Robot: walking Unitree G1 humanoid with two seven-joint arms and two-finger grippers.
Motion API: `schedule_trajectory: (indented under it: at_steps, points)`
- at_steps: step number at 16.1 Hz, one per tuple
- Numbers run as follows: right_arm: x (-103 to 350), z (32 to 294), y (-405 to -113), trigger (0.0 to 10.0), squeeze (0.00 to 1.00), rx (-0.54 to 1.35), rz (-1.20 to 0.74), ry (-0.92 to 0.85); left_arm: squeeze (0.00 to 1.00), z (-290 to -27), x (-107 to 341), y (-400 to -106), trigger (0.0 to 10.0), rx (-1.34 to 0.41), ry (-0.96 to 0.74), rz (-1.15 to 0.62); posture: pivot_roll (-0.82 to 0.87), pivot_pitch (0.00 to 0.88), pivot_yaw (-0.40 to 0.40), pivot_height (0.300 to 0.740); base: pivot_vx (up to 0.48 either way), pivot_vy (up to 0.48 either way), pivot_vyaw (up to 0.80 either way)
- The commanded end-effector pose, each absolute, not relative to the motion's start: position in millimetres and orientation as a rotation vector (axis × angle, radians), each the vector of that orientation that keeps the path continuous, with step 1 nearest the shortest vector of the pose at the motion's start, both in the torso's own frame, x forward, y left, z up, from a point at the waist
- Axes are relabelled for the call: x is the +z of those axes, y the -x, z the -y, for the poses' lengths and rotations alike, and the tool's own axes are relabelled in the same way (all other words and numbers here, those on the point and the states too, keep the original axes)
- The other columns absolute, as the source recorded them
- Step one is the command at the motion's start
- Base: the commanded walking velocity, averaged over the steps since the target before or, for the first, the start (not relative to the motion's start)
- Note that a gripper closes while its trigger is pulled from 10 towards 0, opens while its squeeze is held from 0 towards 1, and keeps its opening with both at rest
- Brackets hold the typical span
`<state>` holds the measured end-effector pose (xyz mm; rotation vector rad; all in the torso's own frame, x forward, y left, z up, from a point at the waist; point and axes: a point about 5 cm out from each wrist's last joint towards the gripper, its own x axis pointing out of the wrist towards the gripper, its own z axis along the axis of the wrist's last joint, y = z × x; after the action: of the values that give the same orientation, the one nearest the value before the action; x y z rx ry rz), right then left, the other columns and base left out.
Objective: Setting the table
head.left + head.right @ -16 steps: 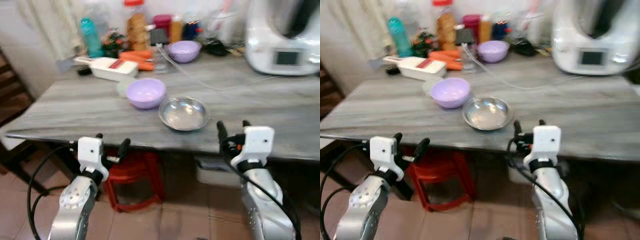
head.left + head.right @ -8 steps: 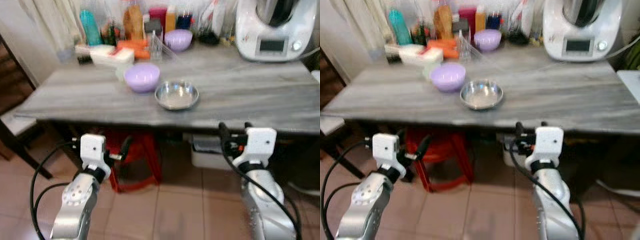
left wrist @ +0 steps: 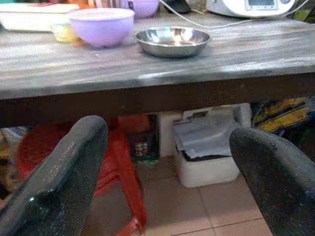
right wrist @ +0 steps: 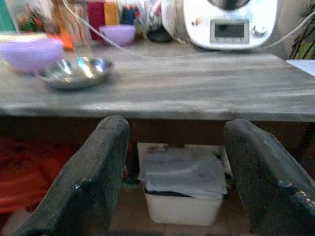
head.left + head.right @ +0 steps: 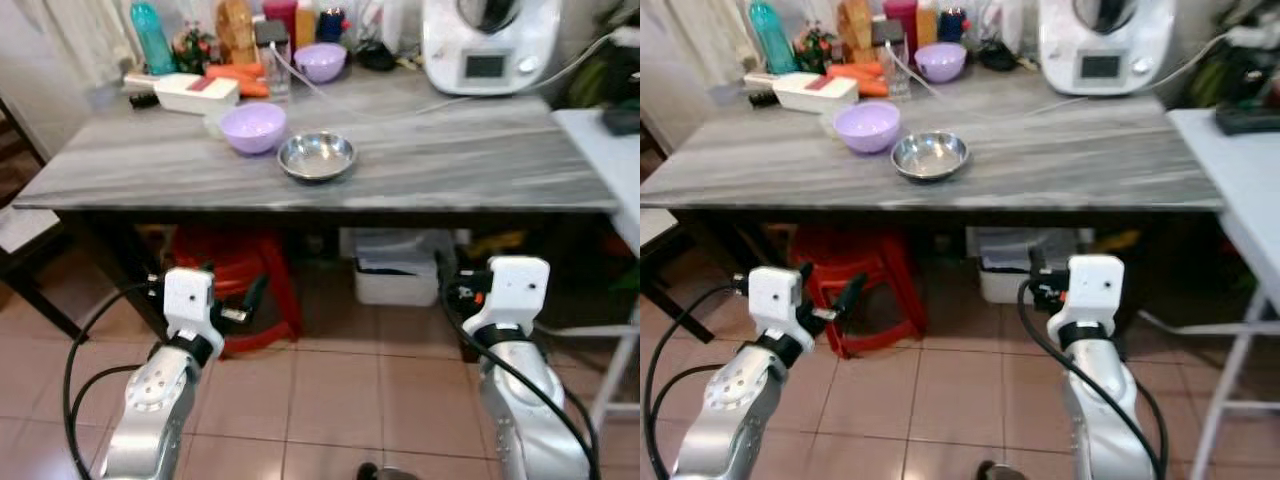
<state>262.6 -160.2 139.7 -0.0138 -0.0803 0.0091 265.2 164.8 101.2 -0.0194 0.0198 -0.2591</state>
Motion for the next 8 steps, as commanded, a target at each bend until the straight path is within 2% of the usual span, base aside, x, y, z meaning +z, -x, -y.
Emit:
schedule_trajectory:
  at_steps: [1, 6, 8]
  points:
    - [143.3, 158.0, -262.9, 10.0, 0.00, 0.015, 0.093, 0.012, 0.00, -168.1, 99.9, -264.1, 10.0, -0.245, 0.013, -0.027, -0.11, 0.061, 0.076, 0.740, -0.281, 0.000, 0.00]
    - [143.1, 157.6, -263.1, 10.0, 0.00, 0.016, 0.089, 0.007, 0.00, -166.0, 100.1, -265.3, 10.0, -0.252, 0.009, -0.022, -0.11, 0.061, 0.076, 0.740, -0.376, 0.000, 0.00]
    - [143.0, 157.4, -263.1, 10.0, 0.00, 0.016, 0.088, 0.005, 0.00, -165.7, 100.8, -266.5, 10.0, -0.258, 0.005, -0.012, -0.11, 0.061, 0.076, 0.740, 0.000, 0.000, 0.00]
